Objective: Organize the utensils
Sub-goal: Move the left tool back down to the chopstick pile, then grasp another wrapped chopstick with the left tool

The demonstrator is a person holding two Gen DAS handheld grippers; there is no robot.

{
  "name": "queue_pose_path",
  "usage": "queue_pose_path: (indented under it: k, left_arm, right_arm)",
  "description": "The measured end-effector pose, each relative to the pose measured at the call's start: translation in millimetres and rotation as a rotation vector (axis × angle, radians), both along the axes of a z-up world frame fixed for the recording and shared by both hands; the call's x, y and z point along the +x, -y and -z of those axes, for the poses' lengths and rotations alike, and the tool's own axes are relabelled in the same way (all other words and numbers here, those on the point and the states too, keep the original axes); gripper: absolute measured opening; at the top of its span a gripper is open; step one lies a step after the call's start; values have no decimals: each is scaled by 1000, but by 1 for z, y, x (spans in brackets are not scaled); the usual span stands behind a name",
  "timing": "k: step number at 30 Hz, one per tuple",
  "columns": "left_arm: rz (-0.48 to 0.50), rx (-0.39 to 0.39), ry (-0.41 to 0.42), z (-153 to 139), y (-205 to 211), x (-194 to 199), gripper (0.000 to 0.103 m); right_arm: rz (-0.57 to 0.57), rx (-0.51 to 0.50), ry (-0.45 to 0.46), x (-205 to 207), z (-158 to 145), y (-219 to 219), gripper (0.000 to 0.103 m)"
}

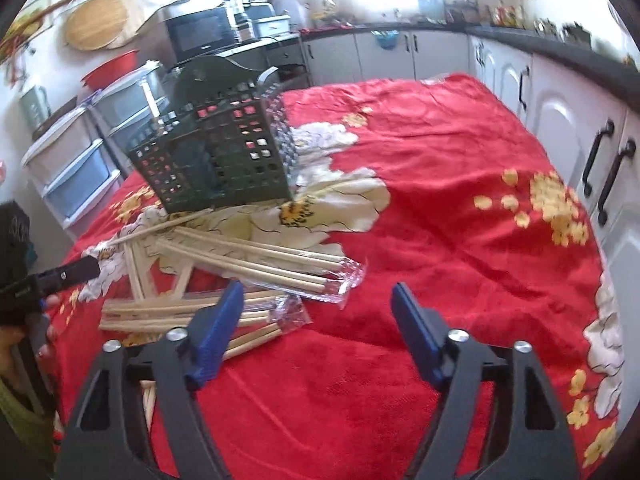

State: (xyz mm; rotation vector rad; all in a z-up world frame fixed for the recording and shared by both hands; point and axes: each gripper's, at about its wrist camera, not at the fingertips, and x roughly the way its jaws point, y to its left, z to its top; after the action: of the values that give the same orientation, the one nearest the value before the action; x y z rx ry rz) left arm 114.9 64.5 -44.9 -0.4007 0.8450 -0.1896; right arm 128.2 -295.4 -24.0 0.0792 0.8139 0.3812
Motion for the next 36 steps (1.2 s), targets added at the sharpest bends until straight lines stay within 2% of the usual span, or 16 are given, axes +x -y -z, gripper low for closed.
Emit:
queue_pose_path:
  k: [1,3,8,11,18,19,21,23,26,31,36]
  left_arm:
    - [-5,-16,-12,2,-2,2,76]
    - [-19,-54,-35,7,-9,8,68]
    - [-46,-144,-64,15,-25,17,57]
    - [-60,-165,-68,17,-31,21,49]
    - [-97,-248,-81,25,-46,35,36]
    - [-102,-256,-83,26,-48,36,32]
    - [-112,-268,-88,29,-52,39,26]
    - [-121,-272,-91,31,-55,40,21]
    - [-134,-287,-97,35,-60,41,13]
    - [-132,-318,-92,36,-65,42,10]
    - [-144,-333,-51,24,-72,35,9]
  right_arm:
    - [7,14,-14,3,3,2,59]
    - [17,40,-44,9,8,5,52]
    - [22,90,-124,20,20,5,47]
    - [29,128,-148,24,25,6,44]
    - [50,189,-172,29,30,14,24]
    - [52,203,-177,29,31,16,18]
    - [48,227,-187,30,32,18,15]
    - [46,233,-185,30,32,17,8]
    - [43,241,-178,28,30,17,6]
    - [34,242,-131,21,17,17,5]
    - [9,220,-34,10,-10,12,5]
